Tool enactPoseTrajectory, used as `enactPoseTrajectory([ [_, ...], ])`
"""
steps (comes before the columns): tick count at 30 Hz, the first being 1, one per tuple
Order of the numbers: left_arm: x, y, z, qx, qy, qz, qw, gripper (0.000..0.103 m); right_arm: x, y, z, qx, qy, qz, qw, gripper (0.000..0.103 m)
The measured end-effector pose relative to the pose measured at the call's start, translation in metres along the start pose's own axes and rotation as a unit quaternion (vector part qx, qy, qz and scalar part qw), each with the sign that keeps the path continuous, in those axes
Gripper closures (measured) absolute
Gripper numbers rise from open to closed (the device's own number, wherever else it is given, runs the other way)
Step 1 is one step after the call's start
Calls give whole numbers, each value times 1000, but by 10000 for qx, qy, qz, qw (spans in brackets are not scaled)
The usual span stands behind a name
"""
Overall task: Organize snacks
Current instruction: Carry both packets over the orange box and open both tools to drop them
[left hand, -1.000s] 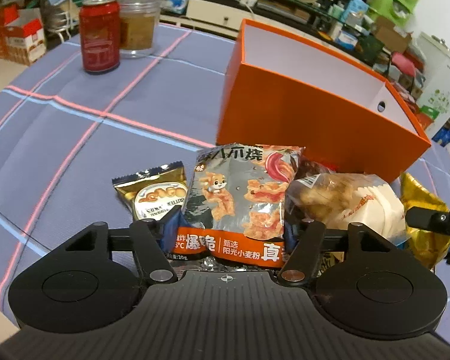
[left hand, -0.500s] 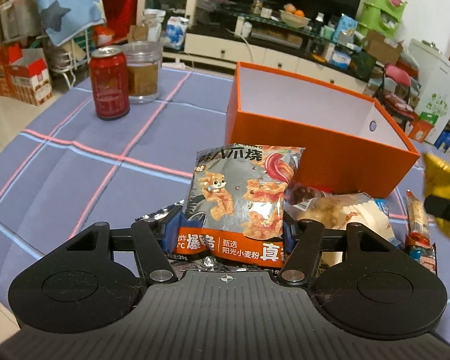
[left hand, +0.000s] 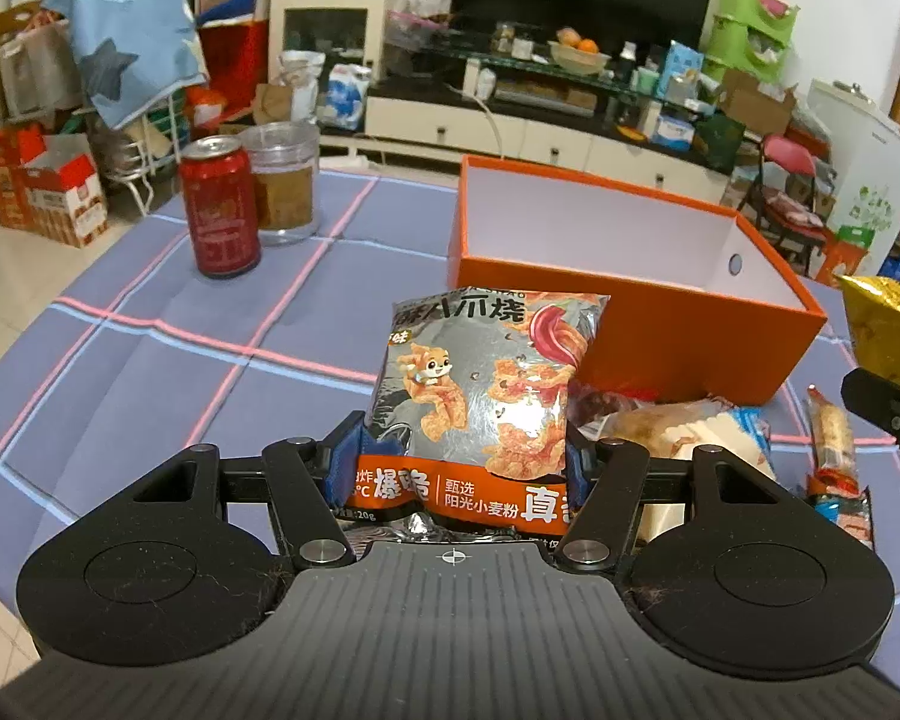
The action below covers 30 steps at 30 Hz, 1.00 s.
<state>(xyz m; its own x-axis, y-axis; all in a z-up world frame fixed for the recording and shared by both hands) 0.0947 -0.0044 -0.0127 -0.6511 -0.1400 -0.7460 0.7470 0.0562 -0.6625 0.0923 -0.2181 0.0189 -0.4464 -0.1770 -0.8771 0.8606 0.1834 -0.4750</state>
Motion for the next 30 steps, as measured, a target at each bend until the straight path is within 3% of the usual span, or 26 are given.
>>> enactPoseTrajectory([
  [4, -16, -2, 4, 166, -45, 21, 9999, 53, -11, 4, 9, -208, 273, -92, 9994, 43],
  [9, -61, 12, 24, 323, 71, 283, 9991, 53, -53, 36, 29, -387, 560, -67, 9977, 42],
  [13, -94, 53, 40, 353, 31, 170, 9992, 53, -77, 93, 44, -381, 728, -267, 9963, 42],
  [20, -128, 118, 65, 350, 190, -16, 9992, 53, -79, 188, 58, -338, 1005, -883, 9904, 42],
  [23, -132, 137, 70, 385, 231, -137, 9989, 52, -74, 204, 57, -305, 961, -1046, 9894, 42],
  [26, -122, 162, 71, 249, 293, -523, 9979, 52, -68, 217, 58, -304, 1014, -1257, 9864, 41],
  [27, -118, 163, 74, 194, 442, -453, 9978, 50, -65, 218, 60, -333, 1056, -1321, 9850, 39],
  [30, -112, 155, 75, 302, 498, -525, 9969, 38, -64, 209, 64, -302, 1199, -1259, 9843, 32],
])
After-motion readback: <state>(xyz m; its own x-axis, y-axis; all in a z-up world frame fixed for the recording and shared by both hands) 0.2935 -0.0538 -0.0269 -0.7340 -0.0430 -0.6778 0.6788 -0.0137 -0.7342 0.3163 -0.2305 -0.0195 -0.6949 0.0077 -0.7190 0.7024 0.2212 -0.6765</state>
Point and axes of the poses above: each gripper's, at about its wrist camera, not at the fingertips, and y roughly the way its jaws point, z to its right, x to its underside, the point moved 1 cm from there along y, roughly the way its jaws point, and after that the axes turned 5 degrees about -x, right-handed, at the moved point
